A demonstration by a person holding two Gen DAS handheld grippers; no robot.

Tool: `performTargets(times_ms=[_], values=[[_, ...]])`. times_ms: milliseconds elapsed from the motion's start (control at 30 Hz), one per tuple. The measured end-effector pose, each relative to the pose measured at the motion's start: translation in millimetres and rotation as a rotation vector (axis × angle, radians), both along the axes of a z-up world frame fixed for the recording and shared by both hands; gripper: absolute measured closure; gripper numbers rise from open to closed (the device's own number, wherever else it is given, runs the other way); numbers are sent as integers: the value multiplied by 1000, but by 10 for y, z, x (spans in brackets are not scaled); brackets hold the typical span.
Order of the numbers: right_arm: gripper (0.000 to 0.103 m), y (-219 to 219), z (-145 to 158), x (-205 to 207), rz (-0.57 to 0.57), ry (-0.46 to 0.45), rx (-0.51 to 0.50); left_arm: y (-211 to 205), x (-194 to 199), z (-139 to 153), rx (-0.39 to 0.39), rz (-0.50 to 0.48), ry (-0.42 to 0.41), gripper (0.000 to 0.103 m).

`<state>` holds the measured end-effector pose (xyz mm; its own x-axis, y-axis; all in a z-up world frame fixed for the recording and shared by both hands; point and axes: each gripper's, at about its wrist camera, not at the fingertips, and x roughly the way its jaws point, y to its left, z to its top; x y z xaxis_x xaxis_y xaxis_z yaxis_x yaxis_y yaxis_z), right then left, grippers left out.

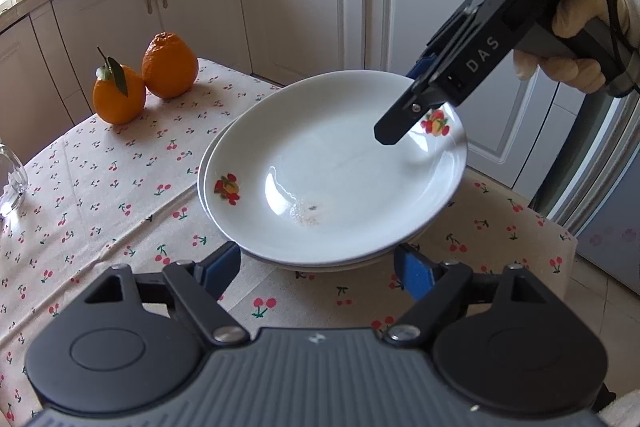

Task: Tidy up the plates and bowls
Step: 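Lower the plate onto the stack and open the right tool, then move the right tool to the nearest white floral bowl and grip its rim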

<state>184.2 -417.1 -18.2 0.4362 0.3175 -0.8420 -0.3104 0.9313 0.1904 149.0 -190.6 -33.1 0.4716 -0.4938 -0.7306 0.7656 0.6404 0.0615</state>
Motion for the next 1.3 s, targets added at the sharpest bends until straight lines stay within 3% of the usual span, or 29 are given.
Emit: performTargets(times_ms=[200, 700, 767, 833, 900, 1300], values=[[36, 65, 5, -13, -15, 4, -32, 12, 3, -6, -7, -4, 2, 18], [35, 103, -34, -47, -33, 20, -93, 22, 4, -29, -7, -16, -3, 18], [31, 129, -29, -67, -27, 13, -102, 31, -17, -21, -10, -16, -11, 10], [10, 184, 9, -122, -14, -15, -111, 55, -41, -6, -21, -17, -15, 9], [2, 262, 66, -202, -3, -65, -139, 86, -60, 10, -31, -19, -14, 9], [0, 811, 415, -791, -77, -365, -179, 590, -314, 279, -82, 34, -87, 7]])
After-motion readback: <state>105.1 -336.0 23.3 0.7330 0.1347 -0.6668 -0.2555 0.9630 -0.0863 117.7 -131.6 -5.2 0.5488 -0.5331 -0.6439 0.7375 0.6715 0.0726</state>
